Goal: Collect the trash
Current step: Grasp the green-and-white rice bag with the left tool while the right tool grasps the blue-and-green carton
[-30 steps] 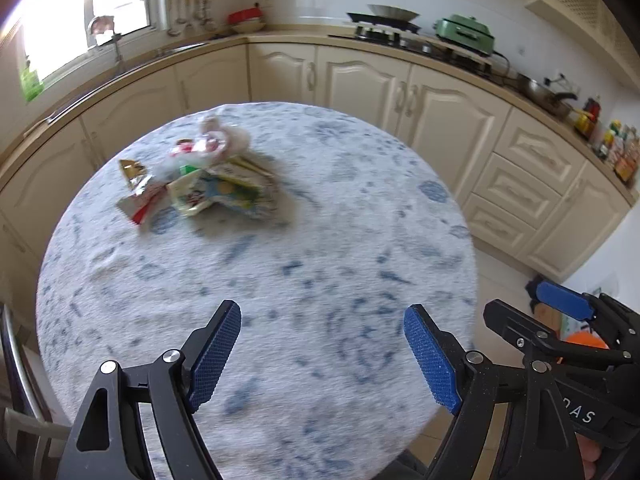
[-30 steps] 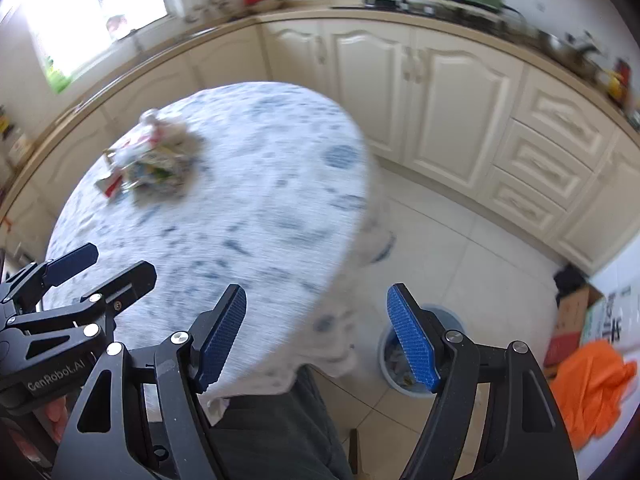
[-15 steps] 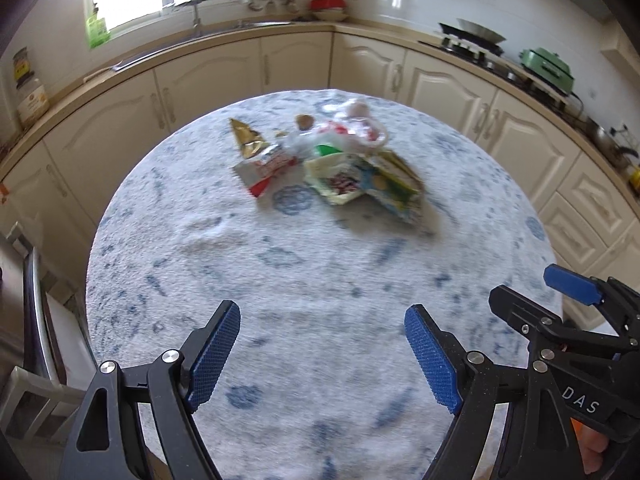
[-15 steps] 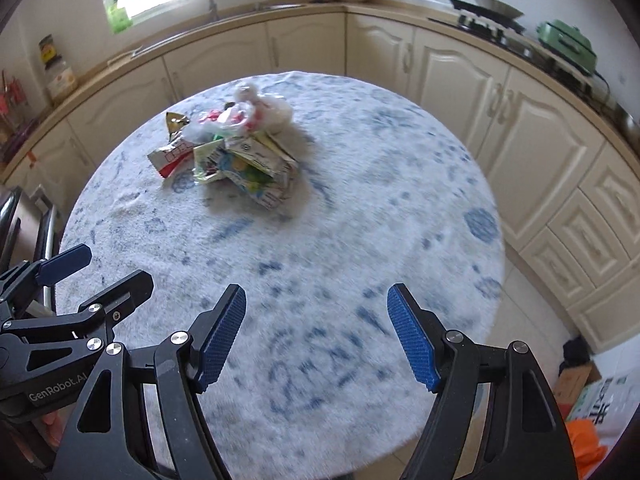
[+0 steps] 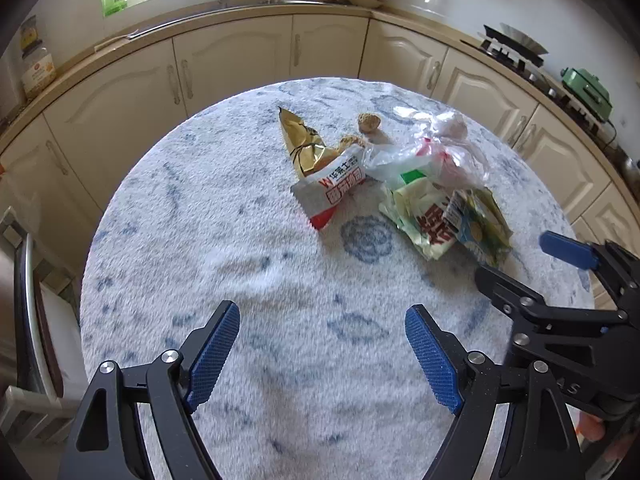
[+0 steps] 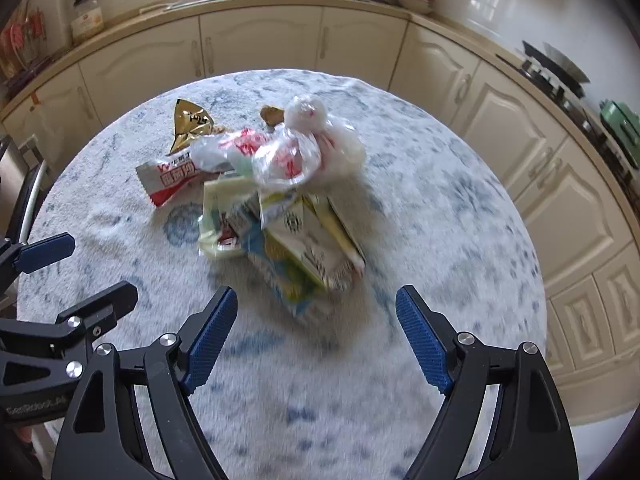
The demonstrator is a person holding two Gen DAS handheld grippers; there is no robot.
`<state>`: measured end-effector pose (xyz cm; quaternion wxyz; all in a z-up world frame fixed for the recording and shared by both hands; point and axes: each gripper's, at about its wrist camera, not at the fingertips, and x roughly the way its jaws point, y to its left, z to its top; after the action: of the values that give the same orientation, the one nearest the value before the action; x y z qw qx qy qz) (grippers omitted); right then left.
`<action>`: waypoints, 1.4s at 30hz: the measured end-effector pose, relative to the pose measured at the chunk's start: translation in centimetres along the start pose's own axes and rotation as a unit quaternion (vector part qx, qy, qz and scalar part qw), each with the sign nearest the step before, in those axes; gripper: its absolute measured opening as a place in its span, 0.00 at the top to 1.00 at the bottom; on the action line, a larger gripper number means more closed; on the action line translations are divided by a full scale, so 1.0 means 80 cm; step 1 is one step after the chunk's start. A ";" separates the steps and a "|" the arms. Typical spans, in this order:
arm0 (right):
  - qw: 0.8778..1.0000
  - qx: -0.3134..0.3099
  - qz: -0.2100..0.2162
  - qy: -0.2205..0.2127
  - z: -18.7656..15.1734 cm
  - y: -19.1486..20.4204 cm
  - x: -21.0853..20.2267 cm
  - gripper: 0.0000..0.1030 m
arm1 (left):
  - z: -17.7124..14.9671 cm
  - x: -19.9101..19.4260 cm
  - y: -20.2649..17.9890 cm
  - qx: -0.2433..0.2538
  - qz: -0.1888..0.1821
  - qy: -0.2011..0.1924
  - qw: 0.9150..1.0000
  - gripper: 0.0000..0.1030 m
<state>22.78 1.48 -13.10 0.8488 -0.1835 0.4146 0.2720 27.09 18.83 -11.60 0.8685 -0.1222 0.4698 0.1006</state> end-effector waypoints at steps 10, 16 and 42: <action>0.999 -0.032 0.032 -0.014 0.012 -0.003 0.034 0.61 | 0.026 0.035 -0.006 0.008 -0.003 0.010 1.000 0.19; 0.999 0.000 0.036 -0.024 0.008 -0.040 0.025 0.76 | 0.038 0.043 -0.029 0.012 -0.017 0.010 1.000 0.19; 0.996 0.070 0.028 -0.046 -0.024 -0.116 0.009 0.76 | 0.062 0.096 -0.080 0.021 -0.012 -0.023 0.999 0.50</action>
<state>27.66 -6.66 -14.00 0.8699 -0.0996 0.3977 0.2741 37.01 14.72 -14.73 0.8824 -0.1072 0.4505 0.0830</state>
